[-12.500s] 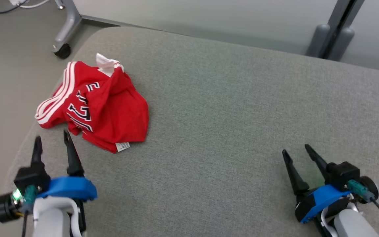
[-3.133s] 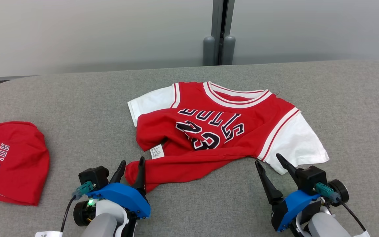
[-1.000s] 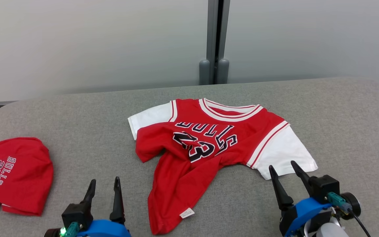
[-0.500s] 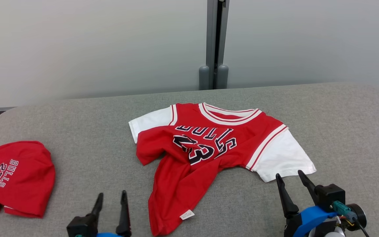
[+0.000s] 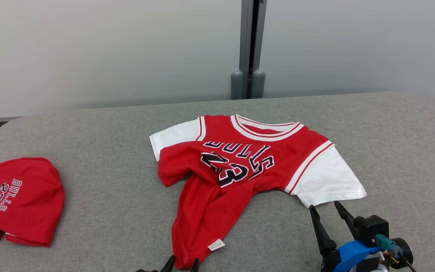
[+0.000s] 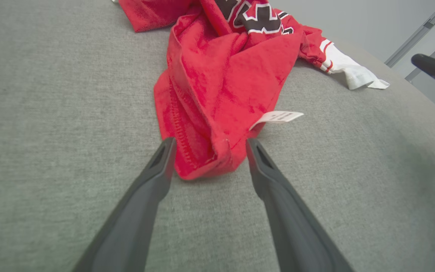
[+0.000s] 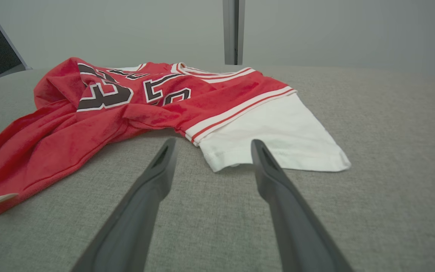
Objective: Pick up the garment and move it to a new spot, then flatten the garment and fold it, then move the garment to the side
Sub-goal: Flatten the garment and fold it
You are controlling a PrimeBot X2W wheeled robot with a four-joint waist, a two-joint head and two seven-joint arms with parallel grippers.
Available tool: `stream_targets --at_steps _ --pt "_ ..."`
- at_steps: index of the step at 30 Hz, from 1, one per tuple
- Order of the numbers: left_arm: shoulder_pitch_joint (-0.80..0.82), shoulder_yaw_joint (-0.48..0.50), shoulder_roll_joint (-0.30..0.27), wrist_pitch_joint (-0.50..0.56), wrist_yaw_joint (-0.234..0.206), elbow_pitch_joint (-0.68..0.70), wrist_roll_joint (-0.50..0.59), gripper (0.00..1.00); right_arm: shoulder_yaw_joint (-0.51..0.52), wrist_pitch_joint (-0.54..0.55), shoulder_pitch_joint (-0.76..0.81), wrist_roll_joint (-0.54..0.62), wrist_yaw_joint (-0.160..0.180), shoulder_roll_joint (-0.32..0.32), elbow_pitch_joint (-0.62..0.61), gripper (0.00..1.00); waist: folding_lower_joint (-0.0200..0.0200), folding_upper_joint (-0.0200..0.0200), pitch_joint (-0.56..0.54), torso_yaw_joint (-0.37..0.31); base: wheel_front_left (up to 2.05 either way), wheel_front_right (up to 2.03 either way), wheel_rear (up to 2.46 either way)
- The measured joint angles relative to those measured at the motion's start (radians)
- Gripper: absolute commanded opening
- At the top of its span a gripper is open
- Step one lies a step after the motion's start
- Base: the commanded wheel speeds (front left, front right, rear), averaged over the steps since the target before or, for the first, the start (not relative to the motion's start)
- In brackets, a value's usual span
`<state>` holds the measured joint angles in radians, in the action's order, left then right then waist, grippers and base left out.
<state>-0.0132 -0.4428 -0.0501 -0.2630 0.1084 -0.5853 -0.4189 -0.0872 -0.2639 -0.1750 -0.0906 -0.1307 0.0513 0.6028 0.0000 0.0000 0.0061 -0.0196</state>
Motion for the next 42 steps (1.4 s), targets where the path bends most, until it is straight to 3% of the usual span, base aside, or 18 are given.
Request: stream_targets --at_steps 6,18,19,20,21,27,34,42 --pt "0.033 -0.055 0.0 0.0 0.004 -0.039 -0.042 1.0 -0.007 0.0 -0.001 0.0 0.0 0.0 0.002 1.0 0.0 0.0 0.008 -0.008 0.0 0.0 0.0" --pt "0.073 -0.063 0.0 0.0 -0.02 -0.049 -0.047 1.0 -0.031 0.0 -0.008 -0.008 0.0 0.015 0.001 1.0 0.0 0.0 0.04 -0.039 0.0 0.0 0.0" --pt "0.079 -0.063 0.0 0.0 -0.021 -0.049 -0.047 0.63 -0.032 0.0 -0.008 -0.009 0.0 0.017 0.0 1.0 0.0 0.0 0.043 -0.04 0.0 0.0 0.0" --pt "0.083 -0.06 0.0 0.0 -0.024 -0.049 -0.048 0.2 -0.032 0.0 -0.009 -0.011 0.0 0.02 0.0 1.0 0.0001 0.0 0.047 -0.042 0.0 0.0 0.0" --pt "0.086 -0.058 0.0 0.0 -0.029 -0.049 -0.048 0.0 -0.031 0.0 -0.01 -0.012 0.0 0.022 0.0 1.0 0.0 0.0 0.051 -0.043 0.0 0.0 0.0" --pt "0.091 -0.024 0.0 0.0 -0.029 -0.029 -0.059 0.0 -0.011 0.0 -0.022 -0.019 0.0 0.027 0.0 1.0 0.0 0.0 0.064 -0.039 0.0 0.0 0.0" --pt "0.07 0.031 0.0 0.0 -0.039 -0.005 -0.036 0.0 0.087 0.0 -0.052 -0.043 0.0 0.04 0.035 1.0 0.0 0.0 0.073 -0.005 0.0 0.0 0.0" --pt "0.084 0.052 0.0 0.0 -0.029 0.008 0.003 0.0 0.227 0.0 -0.164 -0.043 0.0 0.088 0.192 1.0 0.0001 0.0 0.129 0.029 0.0 0.0 0.0"
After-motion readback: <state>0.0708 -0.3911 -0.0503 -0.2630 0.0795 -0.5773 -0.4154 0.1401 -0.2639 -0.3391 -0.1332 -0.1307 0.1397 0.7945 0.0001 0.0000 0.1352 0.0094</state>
